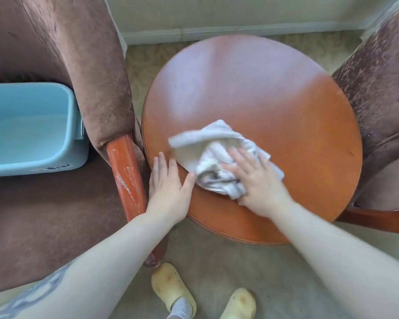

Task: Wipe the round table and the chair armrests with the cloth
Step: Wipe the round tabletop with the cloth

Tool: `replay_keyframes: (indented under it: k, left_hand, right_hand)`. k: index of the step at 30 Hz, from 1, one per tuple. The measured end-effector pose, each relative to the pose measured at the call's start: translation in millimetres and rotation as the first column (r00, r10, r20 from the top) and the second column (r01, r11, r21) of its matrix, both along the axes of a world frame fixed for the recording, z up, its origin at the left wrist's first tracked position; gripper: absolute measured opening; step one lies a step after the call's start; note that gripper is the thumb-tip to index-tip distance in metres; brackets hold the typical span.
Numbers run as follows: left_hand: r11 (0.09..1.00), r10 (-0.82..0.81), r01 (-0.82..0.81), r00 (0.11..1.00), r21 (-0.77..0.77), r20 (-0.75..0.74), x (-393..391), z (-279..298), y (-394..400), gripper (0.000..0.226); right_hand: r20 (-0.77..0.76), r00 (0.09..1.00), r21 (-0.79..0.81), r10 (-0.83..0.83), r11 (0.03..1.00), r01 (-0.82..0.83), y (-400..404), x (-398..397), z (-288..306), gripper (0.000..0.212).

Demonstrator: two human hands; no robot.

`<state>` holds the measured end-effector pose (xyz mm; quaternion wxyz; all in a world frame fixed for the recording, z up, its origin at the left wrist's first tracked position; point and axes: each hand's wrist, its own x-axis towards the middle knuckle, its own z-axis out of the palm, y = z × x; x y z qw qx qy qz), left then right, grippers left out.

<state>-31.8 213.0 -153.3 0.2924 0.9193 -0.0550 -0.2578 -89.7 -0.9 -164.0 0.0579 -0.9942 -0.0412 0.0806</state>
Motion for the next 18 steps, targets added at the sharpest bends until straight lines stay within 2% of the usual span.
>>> replay_keyframes:
  k: [1, 2, 3, 4, 5, 6, 9, 11, 13, 14, 15, 16, 18]
  left_hand:
    - [1.000, 0.016, -0.016, 1.000, 0.000, -0.011, 3, 0, 1, 0.071]
    - [0.999, 0.052, -0.052, 0.998, -0.008, -0.026, 5, 1, 1, 0.072]
    - [0.994, 0.107, -0.108, 0.993, -0.027, -0.043, 6, 1, -1, 0.074]
    - [0.984, 0.168, -0.171, 0.984, -0.052, -0.062, 7, 2, -5, 0.074]
    - [0.972, 0.218, -0.224, 0.973, -0.074, -0.081, 7, 2, -9, 0.074]
    - [0.964, 0.246, -0.254, 0.965, -0.081, -0.094, 7, 2, -13, 0.073]
    - [0.966, 0.256, -0.259, 0.964, -0.027, -0.071, 6, -3, -19, 0.072]
    - [0.967, 0.254, -0.254, 0.967, -0.002, -0.025, 7, -7, -21, 0.072]
    - [0.966, 0.252, -0.253, 0.967, 0.056, 0.026, 6, -12, -25, 0.073]
    - [0.960, 0.258, -0.262, 0.965, 0.095, 0.053, 5, -16, -28, 0.073]
    - [0.951, 0.271, -0.281, 0.959, 0.133, 0.083, 6, -19, -32, 0.074]
    - [0.938, 0.284, -0.303, 0.951, 0.170, 0.124, 6, -23, -39, 0.075]
    - [0.903, 0.305, -0.359, 0.922, 0.236, 0.237, 6, -27, -54, 0.074]
  right_hand:
    - [-0.032, 0.999, -0.049, -0.044, 0.998, 0.043, -24, 4, 2, 0.082]
    - [-0.025, 0.977, -0.053, -0.213, 0.976, 0.212, -39, 3, 3, 0.080]
    - [0.026, 0.902, -0.007, -0.431, 0.902, 0.431, -41, -1, 1, 0.074]
    - [0.093, 0.787, 0.038, -0.609, 0.792, 0.609, -26, -8, -2, 0.067]
    - [0.148, 0.691, 0.077, -0.708, 0.704, 0.706, 0, -14, -6, 0.064]
    - [0.177, 0.674, 0.071, -0.717, 0.692, 0.718, 28, -20, -12, 0.065]
    - [0.161, 0.837, 0.060, -0.523, 0.852, 0.520, 80, -17, -16, 0.082]
    - [0.172, 0.962, 0.012, -0.212, 0.977, 0.213, 68, 13, -11, 0.086]
    - [0.102, 0.993, -0.065, 0.055, 0.997, -0.048, 29, 55, -7, 0.078]
    - [0.037, 0.998, -0.042, 0.058, 0.998, -0.057, 8, 75, -4, 0.071]
    - [-0.004, 0.999, 0.022, -0.054, 0.998, 0.054, -10, 92, -3, 0.064]
    - [-0.038, 0.972, 0.095, -0.232, 0.967, 0.234, -23, 102, -4, 0.060]
    - [-0.027, 0.848, 0.168, -0.530, 0.833, 0.526, -22, 106, -14, 0.057]
